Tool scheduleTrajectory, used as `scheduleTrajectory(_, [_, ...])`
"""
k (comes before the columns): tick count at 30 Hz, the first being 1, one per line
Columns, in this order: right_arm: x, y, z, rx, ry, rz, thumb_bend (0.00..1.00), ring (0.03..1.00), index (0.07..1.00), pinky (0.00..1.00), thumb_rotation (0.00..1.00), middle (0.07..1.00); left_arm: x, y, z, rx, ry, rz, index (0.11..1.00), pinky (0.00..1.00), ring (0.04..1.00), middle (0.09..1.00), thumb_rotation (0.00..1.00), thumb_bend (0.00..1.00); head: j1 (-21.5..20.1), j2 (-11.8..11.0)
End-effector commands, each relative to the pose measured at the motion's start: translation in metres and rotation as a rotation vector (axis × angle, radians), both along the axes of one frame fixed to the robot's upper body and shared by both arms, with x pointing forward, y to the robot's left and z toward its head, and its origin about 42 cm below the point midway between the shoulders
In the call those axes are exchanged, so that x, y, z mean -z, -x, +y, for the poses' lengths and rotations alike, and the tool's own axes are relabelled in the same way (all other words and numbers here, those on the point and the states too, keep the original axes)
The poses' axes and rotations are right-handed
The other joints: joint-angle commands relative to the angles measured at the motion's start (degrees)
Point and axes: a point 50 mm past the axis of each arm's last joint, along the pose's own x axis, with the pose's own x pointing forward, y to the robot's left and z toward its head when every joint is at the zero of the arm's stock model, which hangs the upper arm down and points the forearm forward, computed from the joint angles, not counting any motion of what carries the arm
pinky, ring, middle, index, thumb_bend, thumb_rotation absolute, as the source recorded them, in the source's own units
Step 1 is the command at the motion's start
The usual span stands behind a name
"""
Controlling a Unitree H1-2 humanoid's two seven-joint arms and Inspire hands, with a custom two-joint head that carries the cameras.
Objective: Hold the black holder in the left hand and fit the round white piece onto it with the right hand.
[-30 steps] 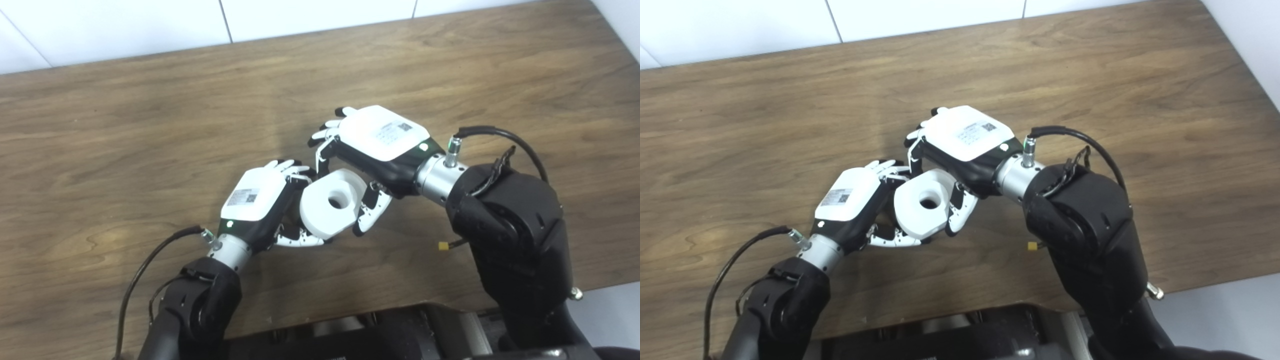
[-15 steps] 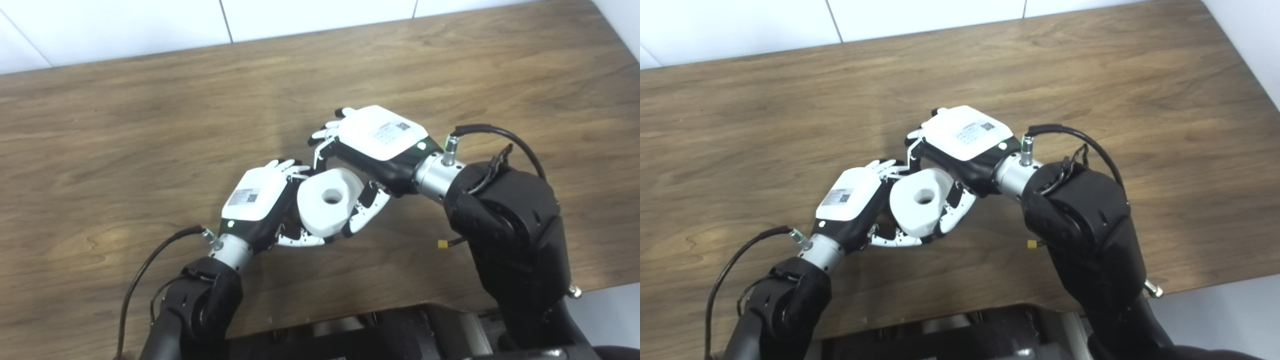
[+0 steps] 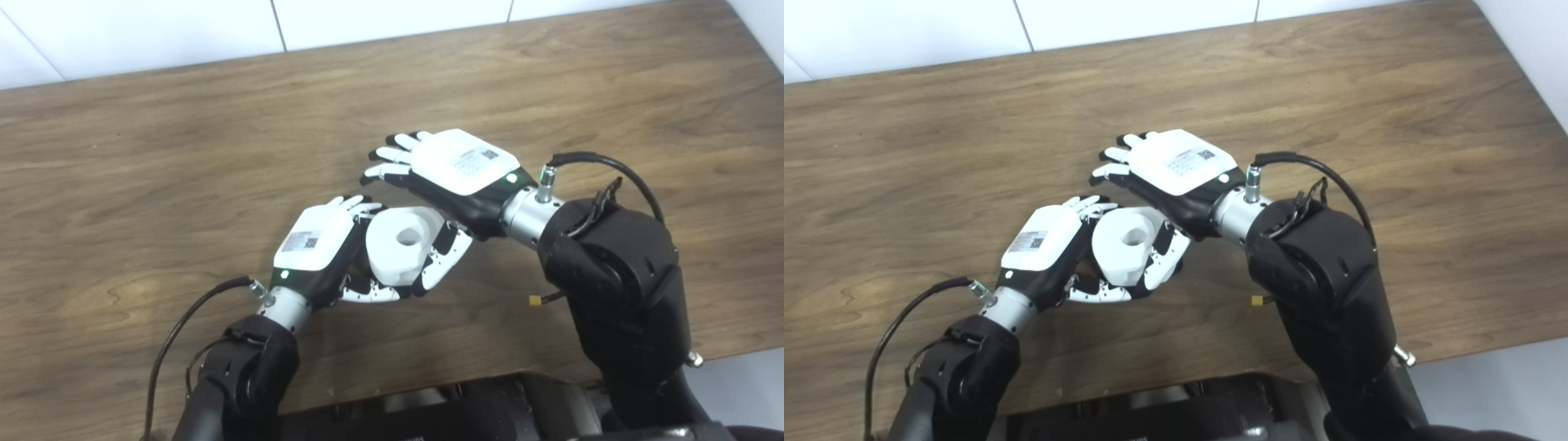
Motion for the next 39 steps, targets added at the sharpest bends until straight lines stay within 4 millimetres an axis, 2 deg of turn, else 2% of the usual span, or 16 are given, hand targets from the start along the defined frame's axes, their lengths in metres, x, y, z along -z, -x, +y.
scheduleTrajectory(1, [-0.014,0.003,0.001,-0.014,0.002,-0.043,1.00,1.000,0.887,1.00,0.36,0.962,-0.003,0.001,-0.006,0.037,0.002,-0.004,0.488,0.94,0.912,0.826,0.05,0.52,-0.06,0.05])
scheduleTrajectory(8, [-0.026,0.004,-0.002,-0.016,-0.001,-0.046,1.00,1.000,0.910,1.00,0.39,0.967,-0.002,0.001,-0.006,0.042,-0.007,-0.005,0.488,0.94,0.910,0.823,0.05,0.52,-0.14,0.07])
scheduleTrajectory(14, [-0.048,0.004,-0.009,-0.067,0.012,-0.089,1.00,1.000,0.946,1.00,0.44,0.986,-0.002,0.000,-0.005,0.040,-0.010,-0.004,0.488,0.94,0.906,0.820,0.05,0.52,-0.37,0.15])
scheduleTrajectory(21, [-0.070,-0.001,-0.016,-0.102,-0.005,-0.111,1.00,1.000,0.953,0.99,0.42,0.981,-0.001,0.000,-0.004,0.037,-0.015,0.004,0.489,0.95,0.911,0.827,0.05,0.52,-0.22,0.07])
scheduleTrajectory(31, [-0.082,-0.005,-0.024,-0.093,-0.018,-0.146,1.00,1.000,0.962,0.99,0.45,0.978,-0.001,0.000,-0.001,0.031,-0.023,0.006,0.488,0.94,0.904,0.820,0.05,0.52,-0.24,-0.01])
scheduleTrajectory(39, [-0.085,-0.006,-0.026,-0.079,-0.034,-0.153,1.00,1.000,0.963,1.00,0.43,0.982,-0.003,-0.003,0.001,0.029,-0.031,0.012,0.489,0.95,0.897,0.806,0.05,0.52,0.29,-0.16])
